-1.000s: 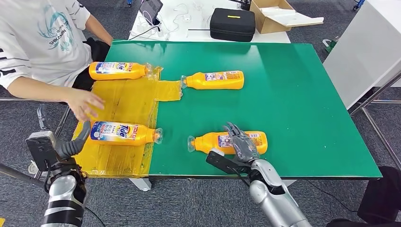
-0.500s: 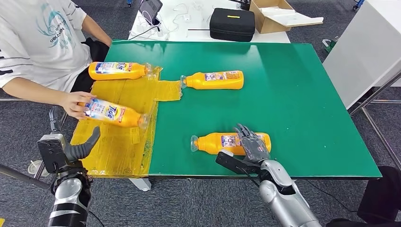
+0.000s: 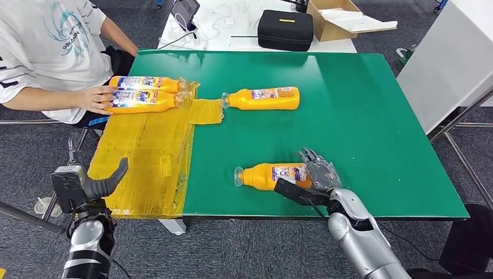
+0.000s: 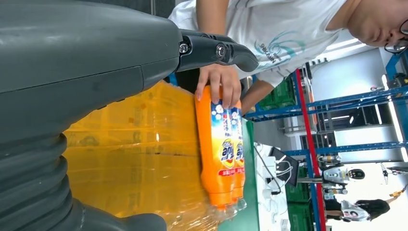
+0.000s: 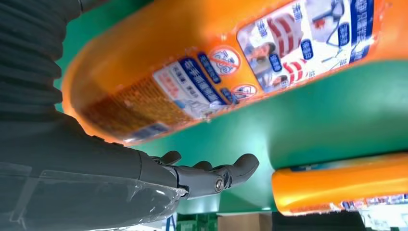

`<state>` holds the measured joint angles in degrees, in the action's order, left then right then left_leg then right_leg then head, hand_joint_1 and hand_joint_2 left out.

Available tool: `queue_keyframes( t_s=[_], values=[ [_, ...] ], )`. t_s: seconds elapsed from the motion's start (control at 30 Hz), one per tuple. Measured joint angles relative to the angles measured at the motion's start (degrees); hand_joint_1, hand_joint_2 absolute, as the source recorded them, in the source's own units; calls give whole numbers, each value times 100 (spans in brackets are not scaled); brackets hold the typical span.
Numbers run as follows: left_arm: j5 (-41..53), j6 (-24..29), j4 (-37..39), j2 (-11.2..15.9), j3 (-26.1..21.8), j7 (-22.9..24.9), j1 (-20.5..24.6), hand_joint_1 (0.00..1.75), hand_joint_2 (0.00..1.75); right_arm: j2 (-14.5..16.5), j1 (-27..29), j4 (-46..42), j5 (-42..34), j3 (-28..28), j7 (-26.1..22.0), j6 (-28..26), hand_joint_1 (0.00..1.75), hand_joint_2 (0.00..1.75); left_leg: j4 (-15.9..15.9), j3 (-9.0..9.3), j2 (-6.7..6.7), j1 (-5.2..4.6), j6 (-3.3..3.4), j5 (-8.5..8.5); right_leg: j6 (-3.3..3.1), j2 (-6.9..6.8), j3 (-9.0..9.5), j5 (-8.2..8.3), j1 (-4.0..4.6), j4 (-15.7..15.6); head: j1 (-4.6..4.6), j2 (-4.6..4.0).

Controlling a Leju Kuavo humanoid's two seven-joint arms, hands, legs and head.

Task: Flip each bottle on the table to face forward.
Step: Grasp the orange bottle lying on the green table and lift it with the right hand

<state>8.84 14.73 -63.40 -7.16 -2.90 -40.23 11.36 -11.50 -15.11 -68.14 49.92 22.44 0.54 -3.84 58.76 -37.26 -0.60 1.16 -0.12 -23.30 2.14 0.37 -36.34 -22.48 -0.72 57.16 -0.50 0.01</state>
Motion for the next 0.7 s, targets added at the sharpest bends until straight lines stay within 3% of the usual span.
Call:
queue_keyframes(
  t_s=[0.53,0.7],
  values=[
    [-3,-116,240,-74,21,0,25,0,175,-81,-440,532,52,34,150,490,0,175,0,-2,-1,0,0,0,0,0,0,0,0,0,0,-1],
    [-2,-172,344,-90,35,1,106,0,175,-93,-735,978,-144,85,-20,935,0,175,0,6,4,1,0,-1,0,2,2,1,1,0,0,0]
  ],
)
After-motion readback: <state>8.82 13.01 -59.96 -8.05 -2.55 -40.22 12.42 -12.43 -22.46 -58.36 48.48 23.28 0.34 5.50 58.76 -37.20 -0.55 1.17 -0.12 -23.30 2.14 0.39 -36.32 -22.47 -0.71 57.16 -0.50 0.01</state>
